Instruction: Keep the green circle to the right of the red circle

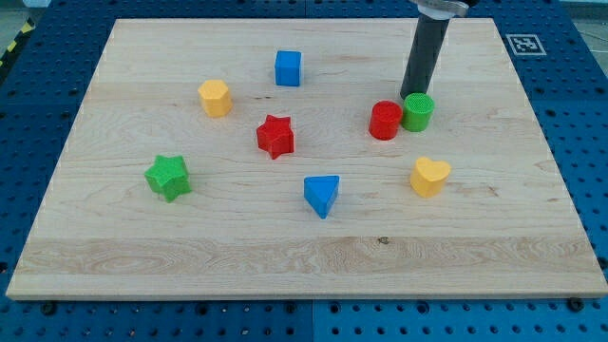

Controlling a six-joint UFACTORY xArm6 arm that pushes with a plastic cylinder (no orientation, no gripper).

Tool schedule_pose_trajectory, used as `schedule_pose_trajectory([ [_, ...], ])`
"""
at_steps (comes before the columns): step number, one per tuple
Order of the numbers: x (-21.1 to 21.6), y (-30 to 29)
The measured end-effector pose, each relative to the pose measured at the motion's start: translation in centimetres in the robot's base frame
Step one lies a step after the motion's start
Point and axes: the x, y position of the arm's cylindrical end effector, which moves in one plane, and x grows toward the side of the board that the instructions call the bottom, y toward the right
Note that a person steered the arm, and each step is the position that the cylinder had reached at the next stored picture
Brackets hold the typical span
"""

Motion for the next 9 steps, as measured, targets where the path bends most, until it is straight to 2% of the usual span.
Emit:
schedule_pose_trajectory([
  [4,0.2,0.0],
  [6,-0.8,-3.2],
  [7,0.8,-1.5],
  [9,1.3,-1.2],
])
